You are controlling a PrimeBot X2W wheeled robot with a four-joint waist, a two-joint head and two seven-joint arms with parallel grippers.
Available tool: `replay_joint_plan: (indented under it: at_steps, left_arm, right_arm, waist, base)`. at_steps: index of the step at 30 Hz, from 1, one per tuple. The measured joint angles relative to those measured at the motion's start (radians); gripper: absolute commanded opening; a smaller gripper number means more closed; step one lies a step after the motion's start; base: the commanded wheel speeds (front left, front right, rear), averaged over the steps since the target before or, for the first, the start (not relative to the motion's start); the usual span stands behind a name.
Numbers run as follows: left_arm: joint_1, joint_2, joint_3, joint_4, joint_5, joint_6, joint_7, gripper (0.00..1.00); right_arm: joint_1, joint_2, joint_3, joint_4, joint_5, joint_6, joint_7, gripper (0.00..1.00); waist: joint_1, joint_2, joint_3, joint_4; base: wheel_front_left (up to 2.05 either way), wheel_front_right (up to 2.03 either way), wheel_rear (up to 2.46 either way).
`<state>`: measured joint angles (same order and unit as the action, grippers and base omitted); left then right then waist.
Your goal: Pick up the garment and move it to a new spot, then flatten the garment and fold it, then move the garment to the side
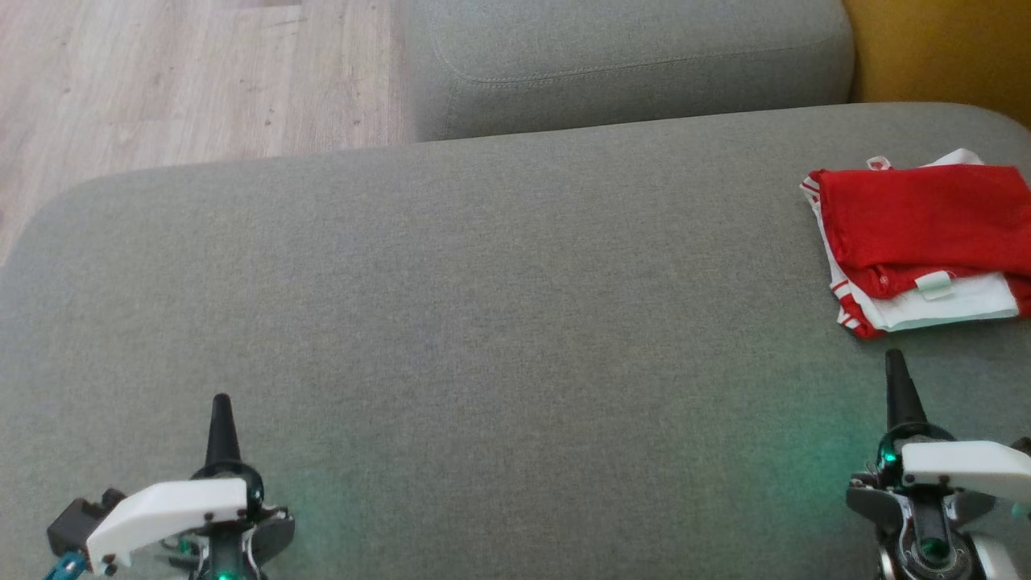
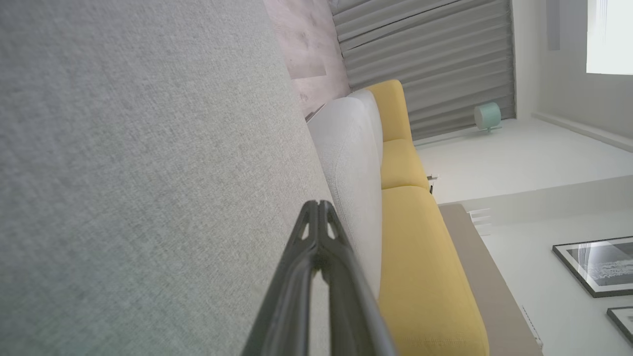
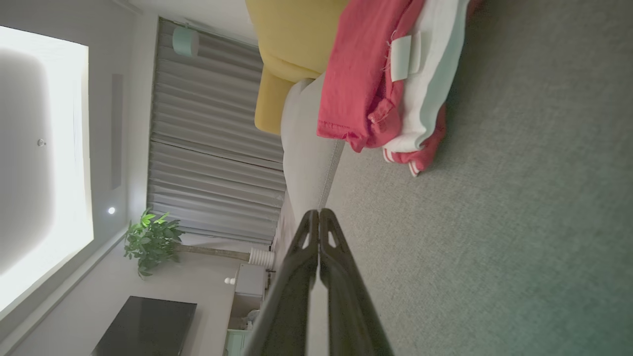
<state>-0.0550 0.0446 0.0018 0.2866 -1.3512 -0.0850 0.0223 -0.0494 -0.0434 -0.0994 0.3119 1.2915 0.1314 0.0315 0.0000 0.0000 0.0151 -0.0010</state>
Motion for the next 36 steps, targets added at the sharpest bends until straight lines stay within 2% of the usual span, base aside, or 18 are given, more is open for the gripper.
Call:
replay_joint_plan:
  at_steps: [27, 36]
  left_arm:
    - [-0.001, 0.0, 0.066, -0.005, -0.255, -0.039, 0.078, 0.0]
    - [-0.001, 0.0, 0.067, -0.005, -0.26, -0.039, 0.082, 0.0]
  right_arm:
    - [-0.002, 0.0, -0.033, -0.026, 0.305, 0.0, 0.076, 0.0]
    - [-0.002, 0.0, -0.035, -0.028, 0.31, 0.0, 0.076, 0.0]
  waist:
    - [0.0, 0.0, -0.012, 0.001]
    - [0.0, 0.0, -0.012, 0.001]
  base:
    - [0.0, 0.0, 0.0]
    - [0.0, 0.0, 0.0]
